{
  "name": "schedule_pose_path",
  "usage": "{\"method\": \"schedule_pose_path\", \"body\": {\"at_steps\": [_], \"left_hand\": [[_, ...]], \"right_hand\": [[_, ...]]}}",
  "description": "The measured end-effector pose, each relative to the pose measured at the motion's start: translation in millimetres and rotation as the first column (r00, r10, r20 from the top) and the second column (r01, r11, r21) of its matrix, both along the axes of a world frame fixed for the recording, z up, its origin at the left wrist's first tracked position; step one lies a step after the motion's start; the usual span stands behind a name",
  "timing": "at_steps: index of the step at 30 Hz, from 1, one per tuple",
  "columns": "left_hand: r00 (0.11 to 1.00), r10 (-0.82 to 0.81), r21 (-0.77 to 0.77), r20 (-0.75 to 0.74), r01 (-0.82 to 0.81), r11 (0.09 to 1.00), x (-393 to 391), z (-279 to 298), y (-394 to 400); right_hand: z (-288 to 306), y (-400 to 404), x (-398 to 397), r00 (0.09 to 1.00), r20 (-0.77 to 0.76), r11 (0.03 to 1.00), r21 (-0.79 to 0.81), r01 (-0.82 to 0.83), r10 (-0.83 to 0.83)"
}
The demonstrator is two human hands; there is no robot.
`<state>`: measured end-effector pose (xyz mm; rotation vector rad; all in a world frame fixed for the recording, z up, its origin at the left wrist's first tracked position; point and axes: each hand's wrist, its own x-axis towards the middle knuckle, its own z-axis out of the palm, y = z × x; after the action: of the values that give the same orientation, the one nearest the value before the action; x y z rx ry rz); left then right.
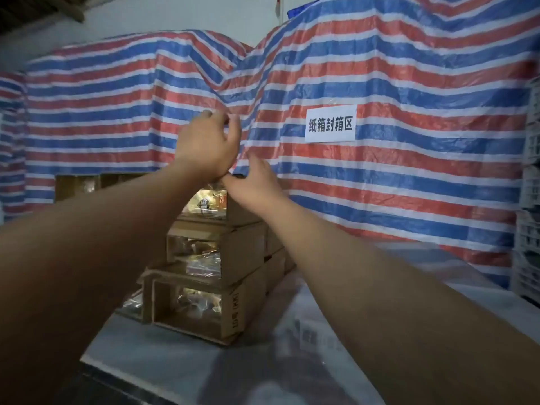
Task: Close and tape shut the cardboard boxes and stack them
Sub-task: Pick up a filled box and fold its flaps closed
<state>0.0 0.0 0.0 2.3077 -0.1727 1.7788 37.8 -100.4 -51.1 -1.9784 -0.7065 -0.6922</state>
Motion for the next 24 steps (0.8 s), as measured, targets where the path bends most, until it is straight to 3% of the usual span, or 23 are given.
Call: {"method": "schedule_pose_path", "body": {"at_steps": [3, 6, 9, 12, 16, 18, 21, 24], "left_hand": [[0.982, 0.186, 0.082, 0.005, -0.186, 0.979, 3.4, -9.9, 39.8], [0.939, 0.327, 0.139, -0.102, -0.312, 0.94, 8.4, -23.8, 73.0], [0.938, 0.276, 0.233, -0.21, -0.226, 0.946, 10.2, -36.0, 95.7], [0.914, 0.334, 0.384, -0.23, -0.23, 0.894, 9.1, -48.0, 118.7], [0.832, 0.435, 0.402, -0.344, -0.288, 0.869, 9.4, -54.9, 132.0], [0.86, 0.407, 0.369, -0.308, -0.286, 0.884, 9.9, -56.4, 131.5], [0.91, 0.34, 0.192, -0.236, -0.299, 0.935, 8.1, -54.4, 123.8], [0.959, 0.176, -0.003, -0.224, -0.181, 0.983, 3.4, -50.0, 112.5]], "right_hand": [[-0.6, 9.1, 2.4, 0.998, 0.035, 0.995, -0.074, 0.059, -0.057], [-3.9, 17.4, 8.0, 0.996, 0.003, 0.99, -0.11, 0.094, -0.094], [-8.6, 23.3, 11.9, 0.993, 0.029, 0.985, -0.125, 0.118, -0.115], [-10.1, 28.8, 12.2, 0.988, 0.084, 0.988, -0.079, 0.135, -0.128], [-10.9, 34.3, 7.6, 0.992, 0.082, 0.995, 0.014, 0.097, -0.098], [-10.8, 34.8, 5.3, 0.99, 0.111, 0.996, 0.037, 0.085, -0.088], [-4.1, 29.6, 4.2, 0.988, 0.134, 0.994, 0.083, 0.071, -0.082], [11.4, 22.1, -1.5, 0.994, 0.095, 0.988, 0.15, 0.039, -0.054]]}}
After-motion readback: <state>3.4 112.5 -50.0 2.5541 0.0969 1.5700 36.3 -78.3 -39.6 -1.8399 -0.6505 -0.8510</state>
